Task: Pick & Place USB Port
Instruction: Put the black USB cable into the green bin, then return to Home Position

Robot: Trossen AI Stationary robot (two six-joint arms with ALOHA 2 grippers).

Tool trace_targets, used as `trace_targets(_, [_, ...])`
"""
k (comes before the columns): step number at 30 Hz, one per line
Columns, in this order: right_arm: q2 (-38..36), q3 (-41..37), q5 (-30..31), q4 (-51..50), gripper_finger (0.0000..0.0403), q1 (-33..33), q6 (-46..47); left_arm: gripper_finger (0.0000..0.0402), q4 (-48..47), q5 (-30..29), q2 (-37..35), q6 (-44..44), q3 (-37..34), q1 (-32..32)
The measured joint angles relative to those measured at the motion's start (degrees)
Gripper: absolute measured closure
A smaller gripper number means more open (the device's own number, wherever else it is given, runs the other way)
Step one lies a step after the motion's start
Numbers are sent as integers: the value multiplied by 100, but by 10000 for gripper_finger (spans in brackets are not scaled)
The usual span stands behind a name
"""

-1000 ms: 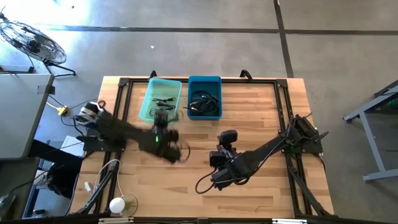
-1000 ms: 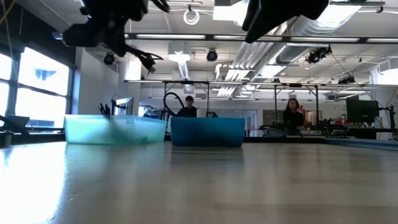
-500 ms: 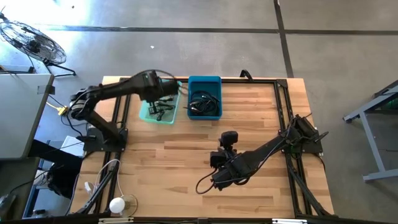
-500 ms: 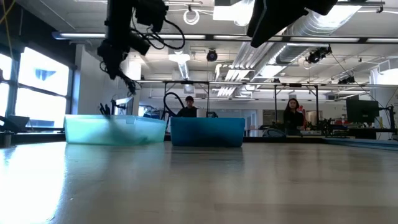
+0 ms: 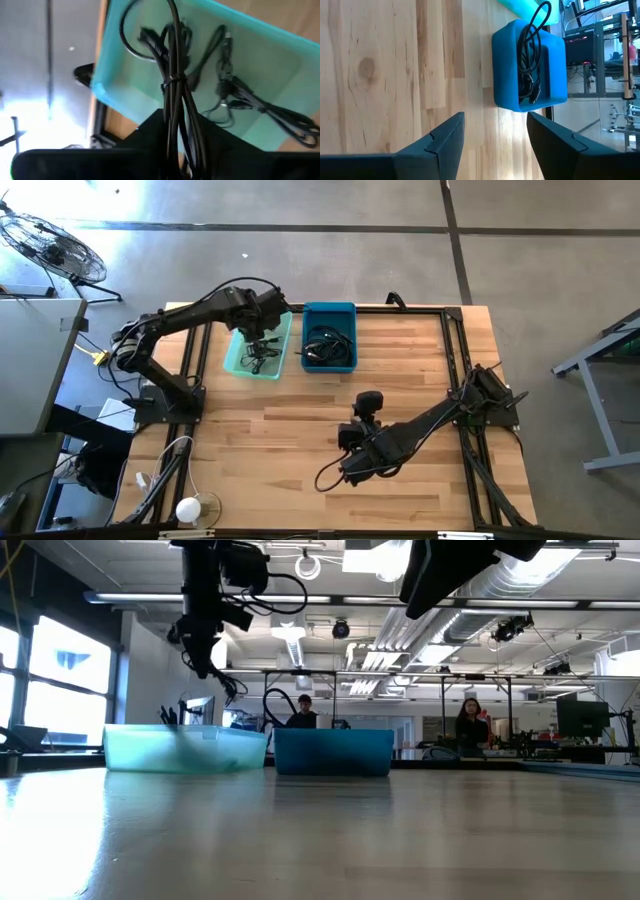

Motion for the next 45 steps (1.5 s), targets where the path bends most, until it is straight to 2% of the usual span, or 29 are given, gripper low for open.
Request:
trace_targets(8, [0,0,-101,70,196,0,7,219,8,-370,0,-348,0,3])
trace_targets(11, [0,0,70,81,197,0,-59,188,11,-543,0,-250,0,1])
trace_targets(13, [0,0,602,56,196,0,-202,175,12,-742,0,-155,0,1])
trace_targets(19, [-118,0,2869,-280,196,-9,-654,165,56,-852,-222,519,-4,-315])
trace_targets(21, [-395,0,3130,-307,197,-14,-640,165,92,-893,-434,745,20,-537])
trace_targets(24, [-1065,0,2867,-329,196,-44,-395,165,46,-983,-938,983,192,-850])
trace_targets(27, [-1934,2,2179,-346,196,-47,14,165,75,-992,-1745,1030,358,-1196])
trace_targets(30, [-2752,11,1511,-266,196,-48,193,165,120,-760,-2643,1018,369,-1535])
trace_targets(33, [-3411,11,1184,-72,196,-46,-21,165,231,-496,-3477,971,371,-1840])
trace_targets(38, [-4185,11,1168,287,196,-46,-512,165,170,-193,-4549,703,369,-2184])
trace_targets(41, [-4479,11,1459,369,196,-46,-767,165,26,2,-5068,504,296,-2292])
trace_targets(45, [-4682,11,1473,14,198,62,-851,165,-207,332,-5803,399,-73,-2289])
